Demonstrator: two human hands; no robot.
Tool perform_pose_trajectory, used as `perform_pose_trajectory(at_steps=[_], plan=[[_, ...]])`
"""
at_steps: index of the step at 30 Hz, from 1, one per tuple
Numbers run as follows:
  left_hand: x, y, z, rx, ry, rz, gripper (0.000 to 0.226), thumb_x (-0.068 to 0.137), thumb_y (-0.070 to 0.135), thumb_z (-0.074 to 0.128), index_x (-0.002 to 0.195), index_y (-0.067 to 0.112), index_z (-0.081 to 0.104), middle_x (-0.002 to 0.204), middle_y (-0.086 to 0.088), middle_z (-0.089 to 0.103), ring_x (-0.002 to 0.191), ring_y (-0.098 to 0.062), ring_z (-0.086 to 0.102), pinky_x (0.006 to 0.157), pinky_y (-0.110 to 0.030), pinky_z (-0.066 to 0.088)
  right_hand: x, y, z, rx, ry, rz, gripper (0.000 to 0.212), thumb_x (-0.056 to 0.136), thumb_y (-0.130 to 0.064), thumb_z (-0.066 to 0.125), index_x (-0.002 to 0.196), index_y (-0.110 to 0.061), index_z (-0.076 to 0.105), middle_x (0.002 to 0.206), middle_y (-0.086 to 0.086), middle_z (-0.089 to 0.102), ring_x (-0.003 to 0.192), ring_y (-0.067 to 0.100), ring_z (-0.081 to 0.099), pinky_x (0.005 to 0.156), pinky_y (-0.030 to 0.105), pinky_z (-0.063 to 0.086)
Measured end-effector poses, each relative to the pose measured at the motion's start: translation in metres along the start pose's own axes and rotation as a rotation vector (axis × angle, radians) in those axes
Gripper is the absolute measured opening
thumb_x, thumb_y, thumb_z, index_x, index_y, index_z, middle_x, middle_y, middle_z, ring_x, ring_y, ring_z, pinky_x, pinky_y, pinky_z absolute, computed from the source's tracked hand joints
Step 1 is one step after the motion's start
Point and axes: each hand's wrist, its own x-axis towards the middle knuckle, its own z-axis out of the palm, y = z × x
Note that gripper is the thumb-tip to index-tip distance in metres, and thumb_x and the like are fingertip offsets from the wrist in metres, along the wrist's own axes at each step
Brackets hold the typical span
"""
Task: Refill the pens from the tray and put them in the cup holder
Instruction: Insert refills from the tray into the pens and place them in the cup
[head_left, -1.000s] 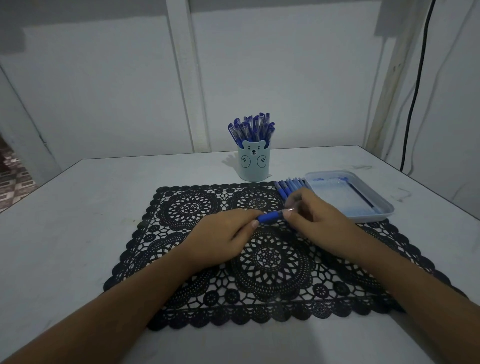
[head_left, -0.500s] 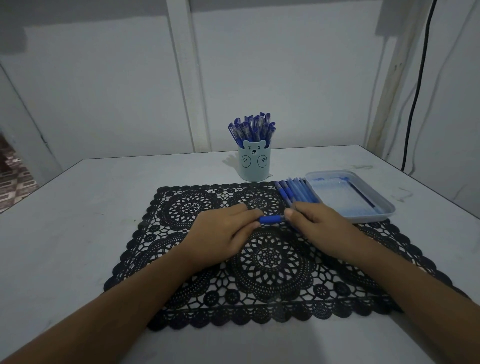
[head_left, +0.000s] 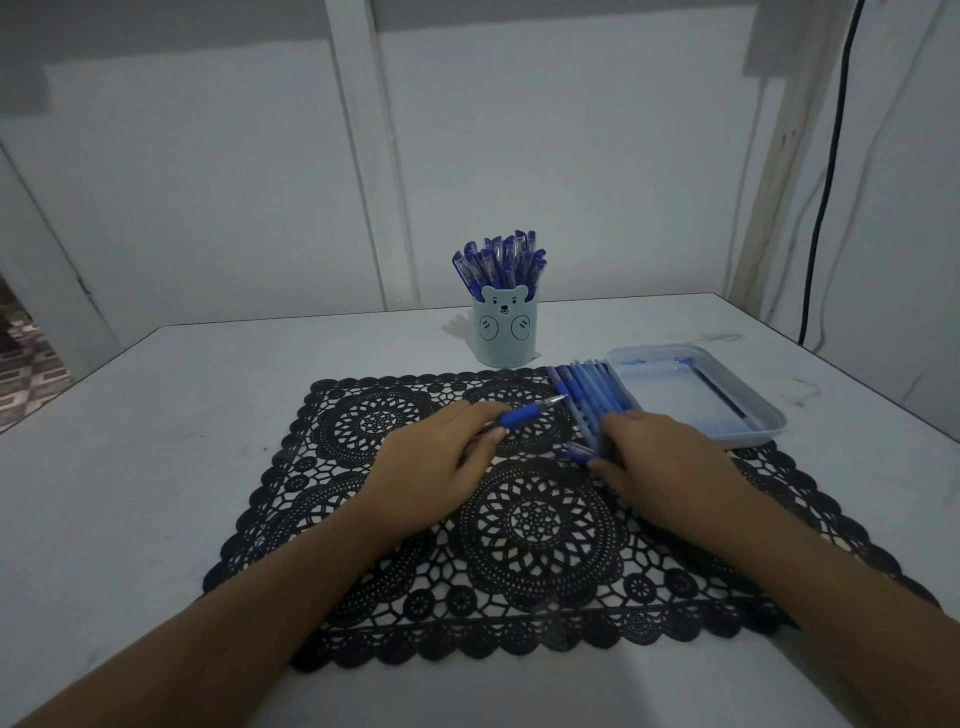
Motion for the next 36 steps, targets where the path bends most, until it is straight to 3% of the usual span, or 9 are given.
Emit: perform_pose_trajectory(at_steps=[4, 7, 10, 16, 18, 21, 23, 29, 36], plan=[[0.0, 0.001, -0.001, -0.008, -0.021, -0.013, 0.039, 0.092, 0.042, 0.03, 0.12, 0.029, 0.053, 0.09, 0.013, 0.062, 0.067, -0.002, 0.052, 0.053, -0.018, 0.045, -0.001, -0.002, -0.005, 0.216, 0.091, 0.029, 0.014, 0.09, -0.033, 0.052, 0.089, -0.019, 0.05, 0.084, -0.003, 0.057, 0.076, 0.012, 0.053, 0.066, 0.023, 0.043], [0.0, 0.001, -0.001, -0.021, -0.022, -0.005, 0.041, 0.091, 0.041, 0.03, 0.119, 0.026, 0.056, 0.089, 0.013, 0.062, 0.065, -0.001, 0.049, 0.052, -0.013, 0.039, 0.001, 0.0, -0.011, 0.532, 0.141, 0.053, 0.011, 0.086, -0.022, 0.059, 0.081, -0.026, 0.05, 0.076, -0.008, 0.057, 0.067, -0.001, 0.051, 0.058, 0.009, 0.04], [0.0, 0.001, -0.001, -0.022, -0.013, -0.004, 0.041, 0.091, 0.041, 0.03, 0.119, 0.025, 0.056, 0.088, 0.012, 0.062, 0.067, -0.002, 0.049, 0.053, -0.015, 0.04, 0.005, 0.002, -0.013, 0.681, 0.235, 0.063, 0.01, 0.086, -0.015, 0.059, 0.083, -0.025, 0.057, 0.068, -0.005, 0.057, 0.059, -0.003, 0.05, 0.055, 0.005, 0.038], [0.0, 0.001, -0.001, -0.022, -0.013, 0.014, 0.04, 0.092, 0.04, 0.031, 0.119, 0.025, 0.056, 0.088, 0.014, 0.062, 0.066, -0.003, 0.049, 0.05, -0.01, 0.036, 0.009, 0.005, -0.011, 1.004, 0.265, 0.149, 0.013, 0.089, -0.011, 0.056, 0.082, -0.022, 0.059, 0.07, 0.007, 0.051, 0.066, 0.019, 0.048, 0.061, 0.031, 0.042], [0.0, 0.001, -0.001, -0.025, -0.008, 0.023, 0.039, 0.092, 0.039, 0.032, 0.118, 0.025, 0.057, 0.088, 0.013, 0.062, 0.064, -0.003, 0.049, 0.049, -0.01, 0.036, 0.009, 0.003, -0.01, 1.023, 0.241, 0.129, 0.011, 0.089, -0.011, 0.056, 0.085, -0.02, 0.06, 0.068, 0.007, 0.054, 0.065, 0.017, 0.052, 0.064, 0.032, 0.045], [0.0, 0.002, -0.001, -0.021, -0.002, 0.051, 0.036, 0.092, 0.037, 0.034, 0.116, 0.025, 0.058, 0.087, 0.013, 0.063, 0.062, -0.001, 0.049, 0.047, -0.017, 0.041, 0.008, -0.001, -0.009, 1.013, 0.199, 0.091, 0.008, 0.089, -0.009, 0.055, 0.09, -0.013, 0.062, 0.062, 0.0, 0.058, 0.054, -0.002, 0.055, 0.056, 0.009, 0.043], [-0.001, 0.003, 0.0, -0.008, -0.002, 0.081, 0.034, 0.092, 0.035, 0.036, 0.116, 0.025, 0.058, 0.086, 0.013, 0.063, 0.06, 0.002, 0.045, 0.044, -0.019, 0.042, 0.007, -0.003, -0.007, 0.982, 0.184, 0.063, 0.009, 0.089, -0.009, 0.055, 0.089, -0.014, 0.062, 0.063, 0.001, 0.06, 0.052, -0.003, 0.054, 0.054, 0.005, 0.041], [-0.001, 0.002, 0.0, -0.033, 0.01, 0.046, 0.036, 0.092, 0.037, 0.034, 0.116, 0.024, 0.058, 0.09, 0.013, 0.063, 0.068, -0.002, 0.053, 0.052, -0.023, 0.046, 0.009, 0.003, -0.01, 1.003, 0.294, 0.11, 0.017, 0.089, -0.008, 0.053, 0.079, -0.021, 0.059, 0.063, 0.005, 0.048, 0.055, 0.013, 0.043, 0.049, 0.016, 0.037], [-0.001, 0.002, 0.0, -0.032, 0.025, 0.06, 0.035, 0.092, 0.035, 0.035, 0.115, 0.023, 0.059, 0.088, 0.013, 0.063, 0.071, 0.002, 0.046, 0.053, -0.017, 0.042, 0.008, 0.002, -0.01, 1.018, 0.259, 0.106, 0.018, 0.089, -0.008, 0.053, 0.079, -0.021, 0.059, 0.069, 0.015, 0.051, 0.062, 0.02, 0.045, 0.06, 0.033, 0.041]])
